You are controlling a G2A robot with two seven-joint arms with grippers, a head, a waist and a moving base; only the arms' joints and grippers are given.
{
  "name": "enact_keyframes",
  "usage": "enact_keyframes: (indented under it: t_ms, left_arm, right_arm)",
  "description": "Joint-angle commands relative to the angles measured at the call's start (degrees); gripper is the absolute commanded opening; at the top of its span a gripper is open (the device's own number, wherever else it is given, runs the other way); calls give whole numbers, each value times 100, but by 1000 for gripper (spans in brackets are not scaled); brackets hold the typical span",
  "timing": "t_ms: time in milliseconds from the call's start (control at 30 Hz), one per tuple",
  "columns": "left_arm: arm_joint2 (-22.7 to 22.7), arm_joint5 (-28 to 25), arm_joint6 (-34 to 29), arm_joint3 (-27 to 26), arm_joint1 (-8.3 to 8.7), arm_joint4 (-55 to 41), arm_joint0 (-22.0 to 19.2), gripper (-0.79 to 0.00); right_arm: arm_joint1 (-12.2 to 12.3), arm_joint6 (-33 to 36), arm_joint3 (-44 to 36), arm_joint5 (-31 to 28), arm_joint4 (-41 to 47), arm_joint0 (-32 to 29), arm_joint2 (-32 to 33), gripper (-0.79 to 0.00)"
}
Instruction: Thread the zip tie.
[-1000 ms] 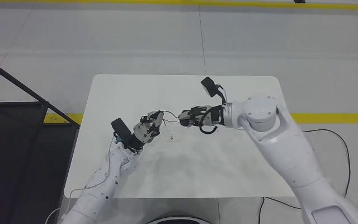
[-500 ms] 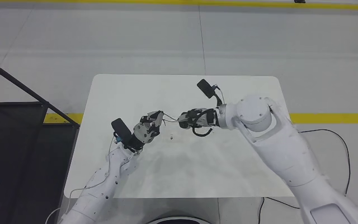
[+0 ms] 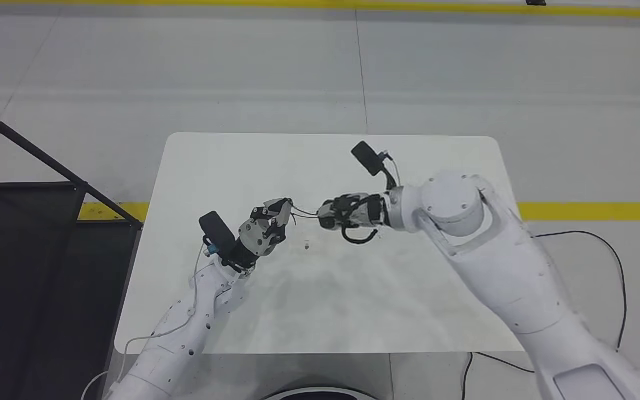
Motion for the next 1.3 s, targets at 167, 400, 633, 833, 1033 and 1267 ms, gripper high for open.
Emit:
enact_keyframes:
  t_ms: [167, 400, 633, 833, 1033, 1267]
  left_arm:
    - [0, 0, 0, 0, 0, 0, 0, -785]
    - [0, 0, 0, 0, 0, 0, 0, -785]
    - [0, 0, 0, 0, 0, 0, 0, -785]
    - [0, 0, 0, 0, 0, 0, 0, -785]
    - [0, 0, 0, 0, 0, 0, 0, -785]
    - [0, 0, 0, 0, 0, 0, 0, -785]
  right_arm:
    - [21, -30, 24, -457, 576, -210, 376, -785]
    - [58, 52, 18, -919, 1052, -445, 718, -785]
    - [74, 72, 40, -1199, 1365, -597, 928, -785]
    - [59, -138, -4, -1375, 1523, -693, 997, -785]
    - [54, -163, -14, -1309, 1489, -701, 988, -785]
    - [25, -401, -78, -826, 1068, -540, 766, -785]
